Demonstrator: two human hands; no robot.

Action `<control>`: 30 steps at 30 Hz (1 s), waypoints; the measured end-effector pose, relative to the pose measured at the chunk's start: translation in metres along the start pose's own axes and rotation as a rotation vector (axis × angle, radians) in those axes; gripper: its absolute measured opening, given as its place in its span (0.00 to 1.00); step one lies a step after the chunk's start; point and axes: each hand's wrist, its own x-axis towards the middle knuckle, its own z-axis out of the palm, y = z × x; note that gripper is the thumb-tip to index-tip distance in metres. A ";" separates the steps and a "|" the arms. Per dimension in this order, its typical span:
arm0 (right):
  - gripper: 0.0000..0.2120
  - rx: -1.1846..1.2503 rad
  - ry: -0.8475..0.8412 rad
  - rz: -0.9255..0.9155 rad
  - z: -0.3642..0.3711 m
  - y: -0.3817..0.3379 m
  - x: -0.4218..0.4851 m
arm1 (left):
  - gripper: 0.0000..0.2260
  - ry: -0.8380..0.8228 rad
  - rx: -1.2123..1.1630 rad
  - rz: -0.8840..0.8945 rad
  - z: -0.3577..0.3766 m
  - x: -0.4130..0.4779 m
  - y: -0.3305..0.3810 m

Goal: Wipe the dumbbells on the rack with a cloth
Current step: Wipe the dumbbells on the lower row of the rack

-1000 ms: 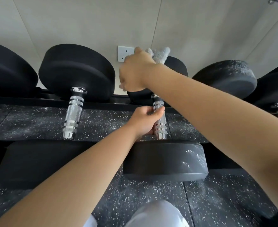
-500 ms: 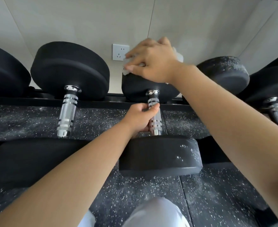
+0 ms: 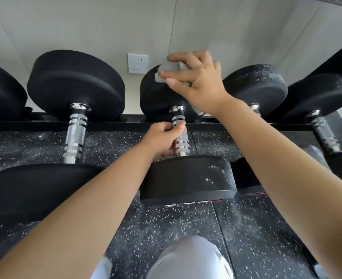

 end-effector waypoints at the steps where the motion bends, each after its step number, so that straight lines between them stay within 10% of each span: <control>1: 0.14 -0.015 0.002 -0.010 -0.001 -0.001 -0.004 | 0.08 -0.001 0.002 0.001 0.000 -0.001 0.000; 9: 0.16 0.224 0.196 0.597 -0.043 0.011 -0.072 | 0.11 -0.054 -0.007 0.046 -0.002 -0.007 0.003; 15: 0.22 0.429 0.214 0.725 -0.060 -0.081 -0.142 | 0.07 -0.088 0.060 0.058 -0.003 -0.010 0.003; 23: 0.21 -0.098 0.087 0.674 -0.024 -0.127 -0.161 | 0.12 -0.079 0.168 0.102 -0.003 -0.014 0.005; 28: 0.14 0.996 0.371 1.054 -0.020 -0.098 -0.184 | 0.08 -0.102 0.013 0.069 -0.001 -0.016 0.006; 30: 0.13 1.034 0.363 1.124 -0.024 -0.095 -0.187 | 0.06 -0.114 -0.056 0.061 0.001 -0.017 0.006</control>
